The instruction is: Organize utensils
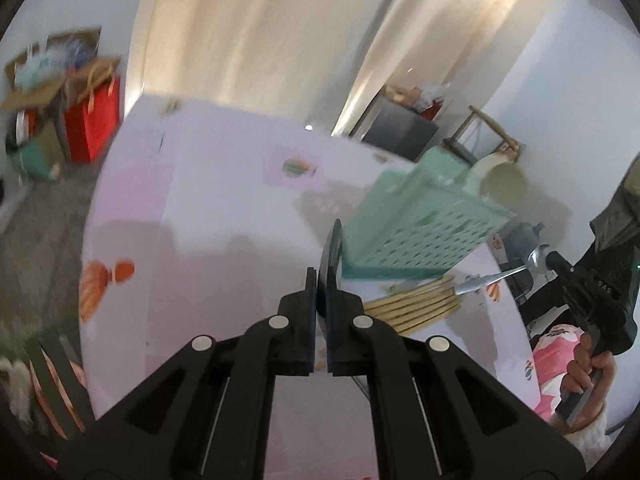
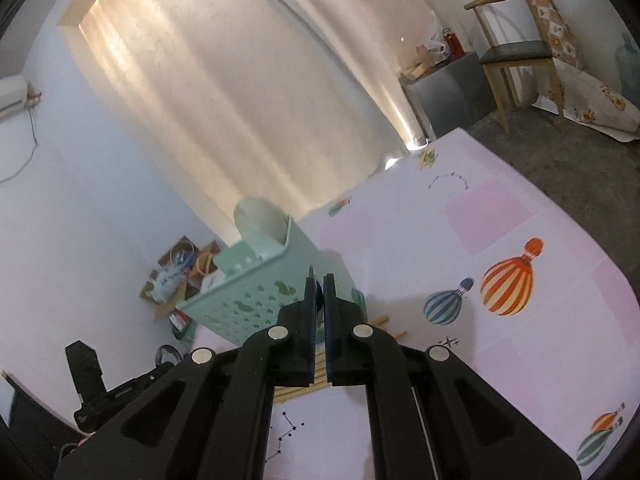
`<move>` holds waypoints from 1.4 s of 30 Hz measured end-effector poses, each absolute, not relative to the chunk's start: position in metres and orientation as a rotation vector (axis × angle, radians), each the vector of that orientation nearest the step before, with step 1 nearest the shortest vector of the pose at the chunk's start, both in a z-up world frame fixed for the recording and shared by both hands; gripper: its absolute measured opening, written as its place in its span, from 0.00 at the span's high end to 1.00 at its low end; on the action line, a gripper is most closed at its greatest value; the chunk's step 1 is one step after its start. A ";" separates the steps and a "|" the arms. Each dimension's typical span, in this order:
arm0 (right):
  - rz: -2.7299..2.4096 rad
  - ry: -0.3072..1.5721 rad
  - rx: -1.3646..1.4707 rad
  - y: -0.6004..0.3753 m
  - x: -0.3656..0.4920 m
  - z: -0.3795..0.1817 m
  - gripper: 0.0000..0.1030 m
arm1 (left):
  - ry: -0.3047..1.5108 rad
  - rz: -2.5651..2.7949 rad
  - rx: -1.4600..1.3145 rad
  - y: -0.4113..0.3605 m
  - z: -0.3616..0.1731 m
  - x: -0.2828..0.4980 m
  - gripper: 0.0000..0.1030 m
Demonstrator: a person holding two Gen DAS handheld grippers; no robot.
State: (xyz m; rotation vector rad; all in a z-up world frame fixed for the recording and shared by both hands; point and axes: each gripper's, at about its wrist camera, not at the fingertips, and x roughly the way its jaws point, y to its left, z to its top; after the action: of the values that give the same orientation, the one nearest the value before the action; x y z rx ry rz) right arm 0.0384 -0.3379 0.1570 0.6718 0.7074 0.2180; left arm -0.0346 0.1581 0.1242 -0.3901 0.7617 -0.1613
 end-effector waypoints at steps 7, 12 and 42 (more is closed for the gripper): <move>0.180 0.635 0.778 -0.377 0.031 0.174 0.96 | 0.548 -0.167 -0.390 0.138 0.206 -0.021 0.98; 0.172 0.582 0.801 -0.394 0.023 0.181 0.96 | 0.441 -0.130 -0.322 0.112 0.249 0.017 0.98; 0.226 0.573 0.792 -0.392 0.038 0.191 0.95 | 0.444 -0.057 0.009 0.008 0.179 0.087 0.97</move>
State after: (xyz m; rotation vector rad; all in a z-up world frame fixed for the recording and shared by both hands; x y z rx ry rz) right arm 0.0377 -0.3925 0.1914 0.7918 0.5734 0.2261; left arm 0.0869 0.0077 0.1787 0.0093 0.4437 -0.0566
